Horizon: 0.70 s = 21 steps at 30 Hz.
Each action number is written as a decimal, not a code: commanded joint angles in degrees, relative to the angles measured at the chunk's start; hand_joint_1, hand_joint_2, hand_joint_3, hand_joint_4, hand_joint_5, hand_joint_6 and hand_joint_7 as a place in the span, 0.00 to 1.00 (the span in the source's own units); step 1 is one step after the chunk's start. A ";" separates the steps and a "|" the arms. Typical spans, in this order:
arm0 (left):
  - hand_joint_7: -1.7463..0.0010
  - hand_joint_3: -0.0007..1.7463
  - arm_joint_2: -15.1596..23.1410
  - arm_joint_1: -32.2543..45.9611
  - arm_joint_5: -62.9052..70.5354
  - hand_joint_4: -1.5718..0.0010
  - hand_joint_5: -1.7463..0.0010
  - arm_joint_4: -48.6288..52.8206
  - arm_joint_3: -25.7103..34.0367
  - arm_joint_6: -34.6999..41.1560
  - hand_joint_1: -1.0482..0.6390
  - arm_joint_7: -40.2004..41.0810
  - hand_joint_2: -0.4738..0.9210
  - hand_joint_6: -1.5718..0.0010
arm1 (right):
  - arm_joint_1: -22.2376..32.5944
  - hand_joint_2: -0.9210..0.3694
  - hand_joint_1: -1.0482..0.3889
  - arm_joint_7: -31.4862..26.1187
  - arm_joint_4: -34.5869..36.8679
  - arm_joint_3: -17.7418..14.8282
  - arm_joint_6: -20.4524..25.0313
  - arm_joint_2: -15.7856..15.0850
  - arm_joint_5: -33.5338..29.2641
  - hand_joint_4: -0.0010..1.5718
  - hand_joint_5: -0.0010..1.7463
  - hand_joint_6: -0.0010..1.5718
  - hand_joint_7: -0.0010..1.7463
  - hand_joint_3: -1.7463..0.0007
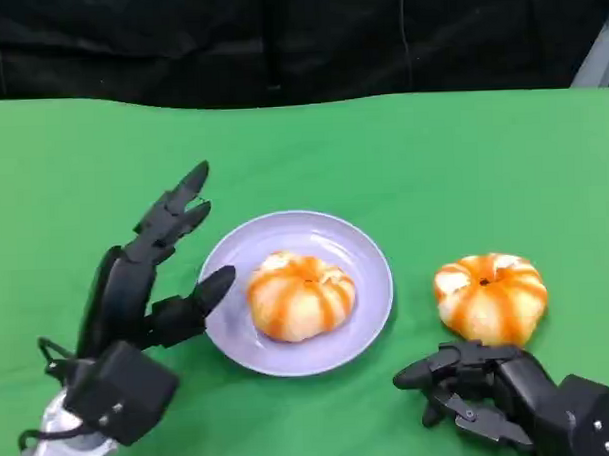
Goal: Grasp the bread from the table and place it into the plate.
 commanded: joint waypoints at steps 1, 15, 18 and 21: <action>0.99 0.29 1.28 0.13 -4.73 0.62 0.98 2.57 4.08 -3.95 0.22 -3.41 1.00 0.79 | 0.63 0.00 0.70 -0.30 0.71 -0.07 1.48 -0.68 -0.61 0.49 0.74 0.66 0.28 0.77; 0.99 0.28 -0.17 2.23 -19.41 0.63 1.00 5.29 14.11 -3.25 0.25 -19.48 1.00 0.77 | 0.45 0.00 0.69 0.90 1.32 -0.40 1.10 -0.91 0.02 0.49 0.72 0.65 0.28 0.78; 0.99 0.28 -0.53 2.65 -20.26 0.63 1.00 5.15 15.17 -2.55 0.25 -21.04 1.00 0.77 | 0.39 0.00 0.69 0.75 1.38 -0.38 1.07 -0.92 -0.13 0.49 0.72 0.65 0.28 0.78; 0.99 0.28 -1.04 3.33 -20.89 0.63 1.00 5.26 16.25 -2.02 0.26 -22.01 1.00 0.76 | 0.26 0.00 0.69 0.56 1.52 -0.31 0.92 -0.91 -0.35 0.49 0.72 0.66 0.28 0.78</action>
